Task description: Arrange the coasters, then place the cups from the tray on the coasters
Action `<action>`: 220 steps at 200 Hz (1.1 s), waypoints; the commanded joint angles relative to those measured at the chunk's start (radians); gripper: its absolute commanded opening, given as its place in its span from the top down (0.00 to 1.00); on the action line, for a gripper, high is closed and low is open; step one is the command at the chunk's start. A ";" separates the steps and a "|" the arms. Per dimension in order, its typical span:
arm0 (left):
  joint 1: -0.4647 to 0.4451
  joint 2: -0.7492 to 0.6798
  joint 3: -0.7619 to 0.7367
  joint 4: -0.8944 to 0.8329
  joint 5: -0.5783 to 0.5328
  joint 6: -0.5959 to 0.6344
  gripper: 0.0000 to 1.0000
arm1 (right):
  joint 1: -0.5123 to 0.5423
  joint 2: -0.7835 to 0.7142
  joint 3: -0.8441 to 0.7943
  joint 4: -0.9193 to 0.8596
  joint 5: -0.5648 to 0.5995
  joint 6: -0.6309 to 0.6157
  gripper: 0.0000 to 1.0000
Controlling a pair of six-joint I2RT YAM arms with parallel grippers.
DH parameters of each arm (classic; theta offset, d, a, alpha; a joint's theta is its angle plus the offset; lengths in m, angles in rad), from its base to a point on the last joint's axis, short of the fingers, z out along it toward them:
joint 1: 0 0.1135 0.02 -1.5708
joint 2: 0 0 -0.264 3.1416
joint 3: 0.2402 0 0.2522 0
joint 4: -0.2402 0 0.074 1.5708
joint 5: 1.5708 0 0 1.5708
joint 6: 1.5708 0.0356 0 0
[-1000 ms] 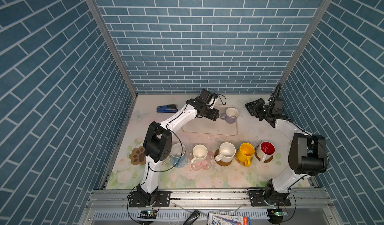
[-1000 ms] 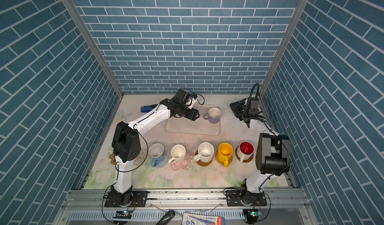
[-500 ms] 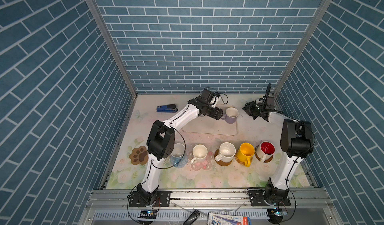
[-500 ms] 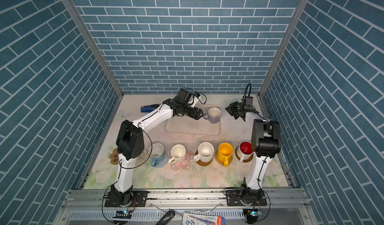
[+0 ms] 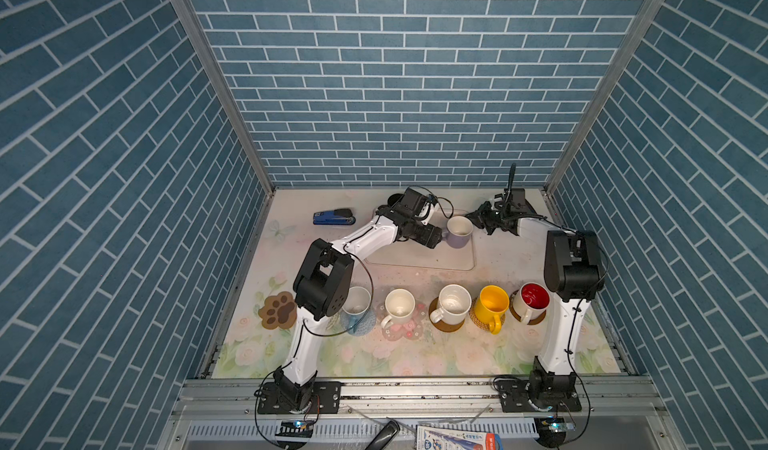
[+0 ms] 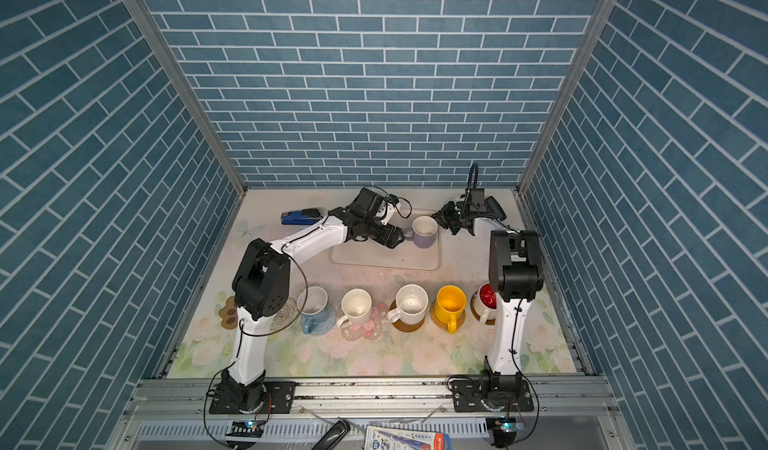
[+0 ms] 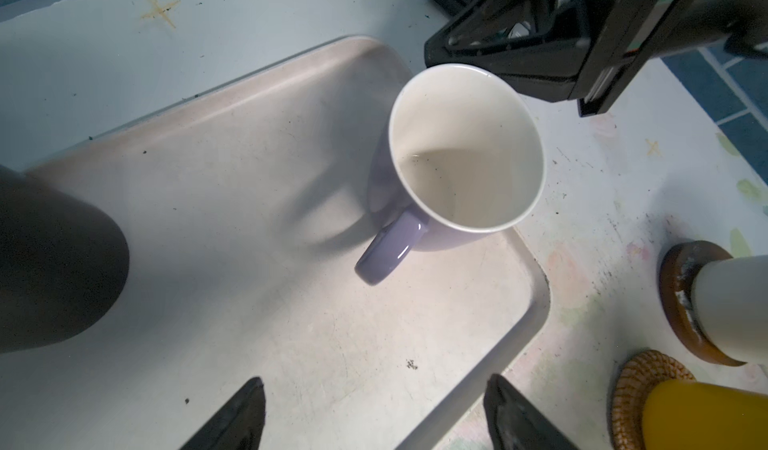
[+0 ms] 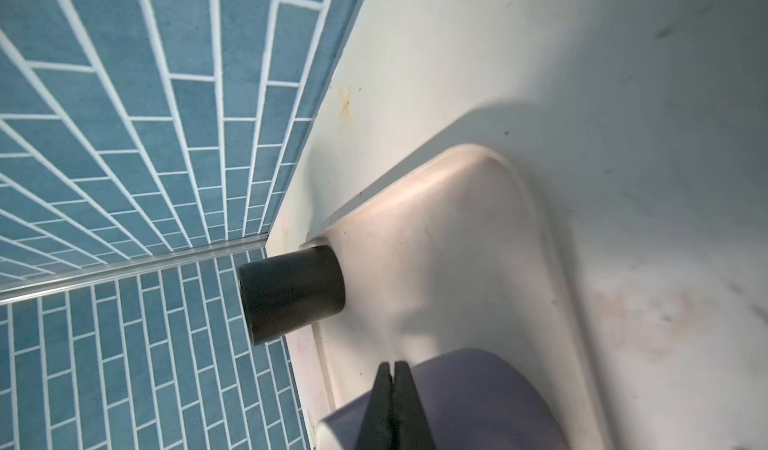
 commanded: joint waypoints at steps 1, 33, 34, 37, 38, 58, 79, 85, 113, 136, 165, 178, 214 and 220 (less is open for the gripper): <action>-0.002 -0.043 -0.033 0.017 -0.010 0.024 0.21 | 0.021 0.025 0.036 -0.019 -0.018 -0.010 0.99; -0.002 -0.047 -0.066 0.043 -0.003 0.030 0.25 | 0.046 0.033 0.023 0.009 -0.011 0.015 0.99; -0.002 -0.046 -0.066 0.044 -0.005 0.030 0.25 | 0.047 0.033 0.023 0.009 -0.011 0.016 0.99; -0.002 -0.044 -0.066 0.044 -0.010 0.032 0.25 | 0.048 0.034 0.024 0.009 -0.010 0.016 0.99; -0.002 -0.044 -0.066 0.044 -0.012 0.033 0.25 | 0.049 0.034 0.025 0.010 -0.010 0.016 1.00; 0.001 -0.035 -0.067 0.057 -0.006 0.046 0.25 | 0.054 0.039 0.027 0.010 -0.005 0.018 1.00; 0.003 -0.010 -0.043 0.054 0.014 0.070 0.26 | 0.057 0.042 0.028 0.009 -0.008 0.018 1.00; 0.003 -0.001 -0.037 0.053 0.018 0.078 0.27 | 0.059 0.044 0.029 0.009 -0.009 0.018 1.00; 0.004 0.040 0.006 0.047 0.029 0.105 0.39 | 0.067 0.051 0.045 0.001 -0.016 0.016 1.00; 0.007 0.082 0.055 0.022 0.039 0.113 0.43 | 0.076 0.061 0.060 -0.004 -0.017 0.020 1.00; 0.007 0.107 0.078 0.036 0.071 0.124 0.44 | 0.083 0.061 0.073 -0.011 -0.016 0.022 1.00; 0.007 0.123 0.097 0.027 0.075 0.127 0.46 | 0.083 0.061 0.076 -0.011 -0.016 0.022 1.00; 0.009 0.144 0.118 0.022 0.097 0.132 0.57 | 0.087 0.061 0.077 -0.017 -0.014 0.022 1.00; 0.009 0.143 0.115 0.027 0.101 0.130 0.60 | 0.087 0.061 0.077 -0.017 -0.014 0.022 1.00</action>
